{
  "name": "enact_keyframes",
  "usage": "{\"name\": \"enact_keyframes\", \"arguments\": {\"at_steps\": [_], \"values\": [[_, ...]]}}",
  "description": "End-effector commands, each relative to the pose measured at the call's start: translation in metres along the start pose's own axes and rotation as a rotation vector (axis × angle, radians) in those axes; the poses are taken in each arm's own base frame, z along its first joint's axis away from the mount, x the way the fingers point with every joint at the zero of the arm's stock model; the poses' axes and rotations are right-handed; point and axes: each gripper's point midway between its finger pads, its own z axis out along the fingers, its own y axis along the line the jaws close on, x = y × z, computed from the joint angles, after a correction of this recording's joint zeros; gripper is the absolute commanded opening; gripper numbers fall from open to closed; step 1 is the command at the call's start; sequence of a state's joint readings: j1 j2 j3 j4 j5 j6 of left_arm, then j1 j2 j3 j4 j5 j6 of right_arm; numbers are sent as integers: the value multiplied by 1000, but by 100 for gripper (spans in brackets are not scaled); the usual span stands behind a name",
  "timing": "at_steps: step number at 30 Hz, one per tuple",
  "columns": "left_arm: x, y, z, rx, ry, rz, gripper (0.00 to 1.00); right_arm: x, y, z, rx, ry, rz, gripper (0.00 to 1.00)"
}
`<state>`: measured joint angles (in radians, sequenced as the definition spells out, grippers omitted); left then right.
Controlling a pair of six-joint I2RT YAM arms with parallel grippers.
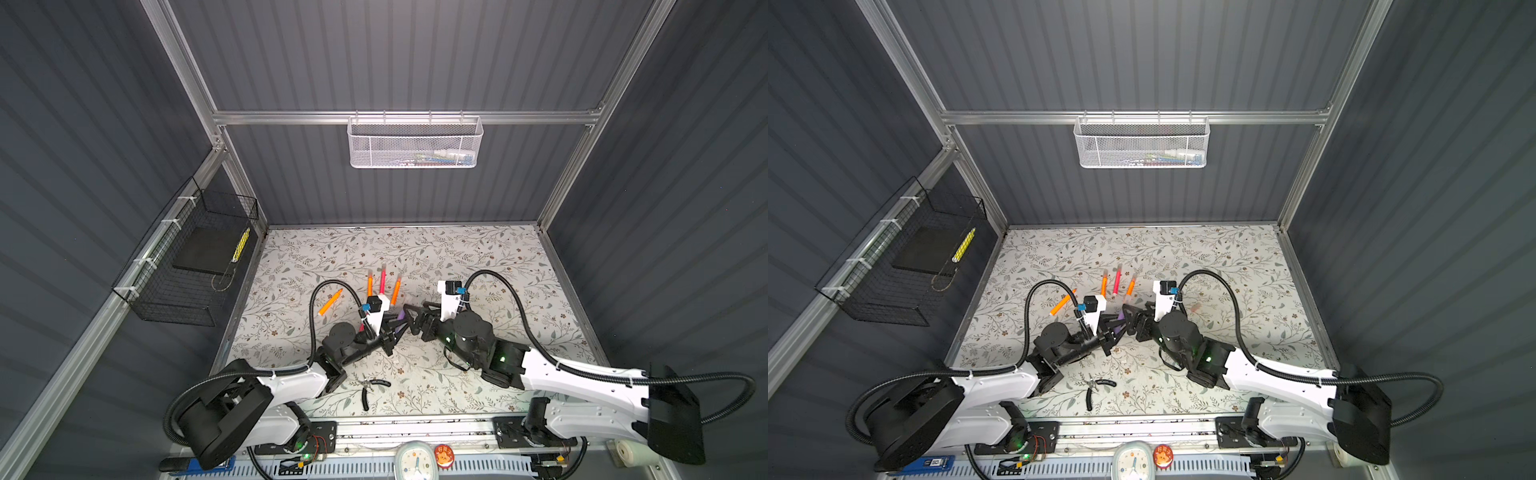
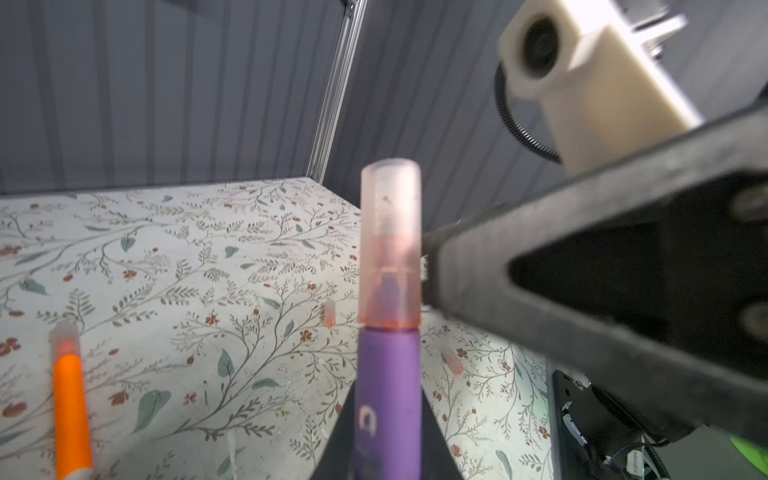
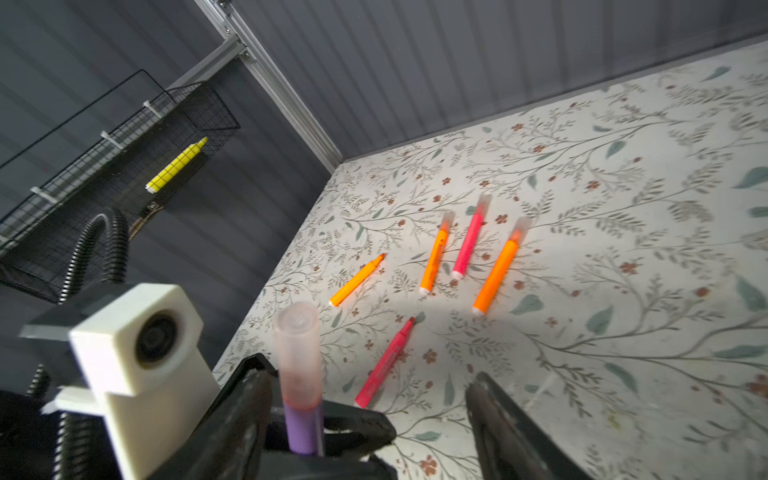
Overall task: Insert the pens into the pen caps
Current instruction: 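Open and withdraw the right gripper while the left gripper lowers the capped marker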
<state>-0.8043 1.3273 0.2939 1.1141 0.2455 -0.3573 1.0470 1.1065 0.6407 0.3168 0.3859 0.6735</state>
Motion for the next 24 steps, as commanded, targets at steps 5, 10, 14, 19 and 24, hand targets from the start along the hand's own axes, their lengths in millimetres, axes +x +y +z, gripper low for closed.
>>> {"name": "enact_keyframes", "arguments": {"at_steps": [5,10,14,19,24], "values": [[40,44,25,-179,109,-118,0,-14,-65,-45,196,-84,42,84],[80,78,55,-301,259,-180,0,-8,-109,-71,313,-93,85,88],[111,112,69,-460,418,-179,0,2,-134,-78,393,-50,105,89],[135,142,73,-613,547,-146,0,11,-148,-75,435,-4,118,89],[145,157,74,-685,607,-113,0,16,-151,-68,439,19,129,88]]}}
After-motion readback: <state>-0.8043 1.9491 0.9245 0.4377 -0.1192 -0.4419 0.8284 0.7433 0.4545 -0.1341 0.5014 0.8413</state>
